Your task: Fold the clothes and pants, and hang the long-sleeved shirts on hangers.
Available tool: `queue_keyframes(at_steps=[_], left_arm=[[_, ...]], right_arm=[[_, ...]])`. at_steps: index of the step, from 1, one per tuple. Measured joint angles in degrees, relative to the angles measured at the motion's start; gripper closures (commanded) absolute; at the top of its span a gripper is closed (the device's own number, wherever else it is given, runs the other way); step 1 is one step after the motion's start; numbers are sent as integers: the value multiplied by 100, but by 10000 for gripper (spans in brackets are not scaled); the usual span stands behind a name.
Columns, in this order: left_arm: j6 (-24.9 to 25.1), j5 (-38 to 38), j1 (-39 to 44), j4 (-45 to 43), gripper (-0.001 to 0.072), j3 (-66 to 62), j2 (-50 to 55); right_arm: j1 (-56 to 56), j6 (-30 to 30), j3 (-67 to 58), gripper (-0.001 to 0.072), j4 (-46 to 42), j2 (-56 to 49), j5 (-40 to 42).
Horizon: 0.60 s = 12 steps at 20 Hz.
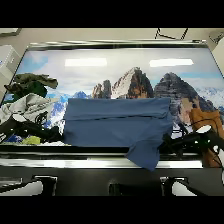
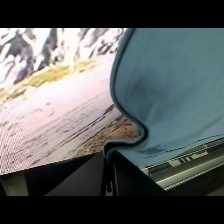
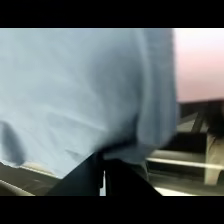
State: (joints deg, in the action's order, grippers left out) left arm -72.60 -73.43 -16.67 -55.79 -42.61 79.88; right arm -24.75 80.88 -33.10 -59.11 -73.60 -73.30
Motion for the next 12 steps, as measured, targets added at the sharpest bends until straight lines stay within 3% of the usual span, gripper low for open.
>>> queue_keyframes(at_steps=[6,12], left_arm=[[-208,-221,52,173,676,-1213,63],[-772,17,302,334,676,-3329,1320]], right_arm=[[284,94,-2186,677,79,-184,-518],[1019,682,-5090,675,7,-1941,-337]])
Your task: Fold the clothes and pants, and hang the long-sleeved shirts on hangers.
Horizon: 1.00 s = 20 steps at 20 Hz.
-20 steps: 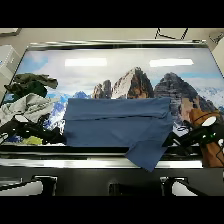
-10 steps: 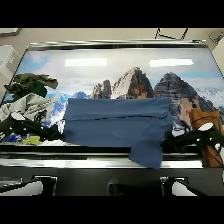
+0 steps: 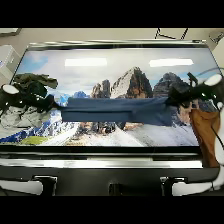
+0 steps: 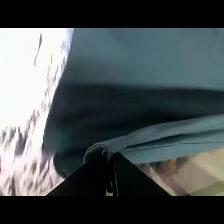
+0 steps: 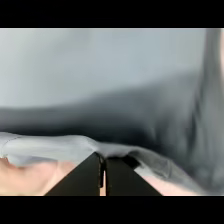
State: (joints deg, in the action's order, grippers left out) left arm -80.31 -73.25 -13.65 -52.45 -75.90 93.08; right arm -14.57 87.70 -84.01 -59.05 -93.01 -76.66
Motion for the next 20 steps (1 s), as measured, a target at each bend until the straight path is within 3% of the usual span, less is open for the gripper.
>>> queue_keyframes(at_steps=[4,5,6,7,8,9,10,15,20], left_arm=[[-446,35,212,33,674,-1281,1174],[-498,37,251,46,645,-1491,1403],[-551,35,286,59,506,-1659,1611],[-579,39,297,116,199,-1781,1781],[-586,17,293,175,2,-1871,1891],[-590,-63,258,254,3,-1971,1978],[-584,-192,201,302,3,-2083,2033],[-557,-1150,-136,413,3,-2570,1860],[-533,-1493,-46,439,3,-2682,1196]], right_arm=[[243,350,-1244,675,175,-1261,175],[267,426,-1375,674,238,-1469,212],[286,494,-1475,661,302,-1650,227],[297,540,-1543,563,365,-1777,227],[293,542,-1615,347,437,-1867,197],[260,529,-1698,78,514,-1912,94],[175,380,-1792,-8,560,-1932,-96],[-730,-28,-1759,-8,376,-1932,-1158],[-944,-511,-966,-8,570,-1947,-1062]])
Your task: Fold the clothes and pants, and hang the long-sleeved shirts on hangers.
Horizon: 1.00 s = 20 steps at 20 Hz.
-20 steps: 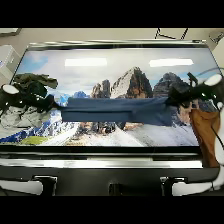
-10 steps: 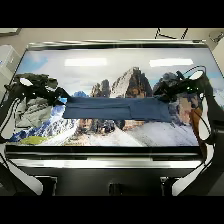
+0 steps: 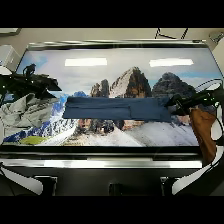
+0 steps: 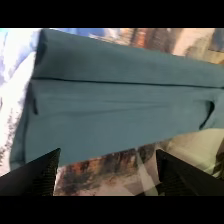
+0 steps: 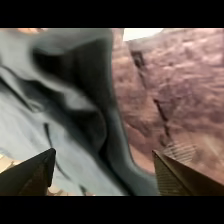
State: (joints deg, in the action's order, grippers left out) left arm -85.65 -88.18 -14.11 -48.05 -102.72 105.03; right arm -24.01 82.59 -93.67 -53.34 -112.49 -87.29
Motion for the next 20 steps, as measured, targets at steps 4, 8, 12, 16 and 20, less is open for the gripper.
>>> queue_keyframes(at_steps=[4,8,12,16,20], left_arm=[[9,-83,345,11,4,-20,-459],[-20,-50,870,9,272,-22,-662],[-28,826,1808,13,676,125,-612],[-188,1919,2957,-9,676,258,-66],[-516,2507,3897,262,677,297,682]], right_arm=[[315,-400,258,216,487,-85,184],[678,-455,323,676,424,-79,538],[942,-282,278,676,675,514,448],[1270,74,262,676,734,1539,164],[1576,496,260,675,688,2627,-103]])
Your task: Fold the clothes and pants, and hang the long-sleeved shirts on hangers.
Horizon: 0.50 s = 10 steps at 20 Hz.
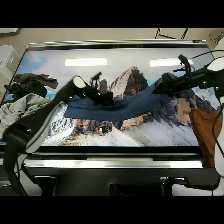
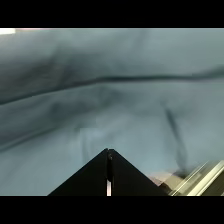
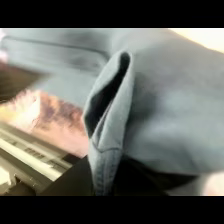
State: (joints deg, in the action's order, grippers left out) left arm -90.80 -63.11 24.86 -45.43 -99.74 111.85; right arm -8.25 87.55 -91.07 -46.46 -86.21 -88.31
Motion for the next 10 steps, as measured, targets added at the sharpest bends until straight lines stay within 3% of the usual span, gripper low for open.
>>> queue_keyframes(at_steps=[7,10], left_arm=[[-203,1047,1366,2037,679,9,931],[-208,1663,1513,2538,681,9,992]], right_arm=[[223,450,-2,675,-111,1121,-155],[282,560,0,676,-129,1134,-140]])
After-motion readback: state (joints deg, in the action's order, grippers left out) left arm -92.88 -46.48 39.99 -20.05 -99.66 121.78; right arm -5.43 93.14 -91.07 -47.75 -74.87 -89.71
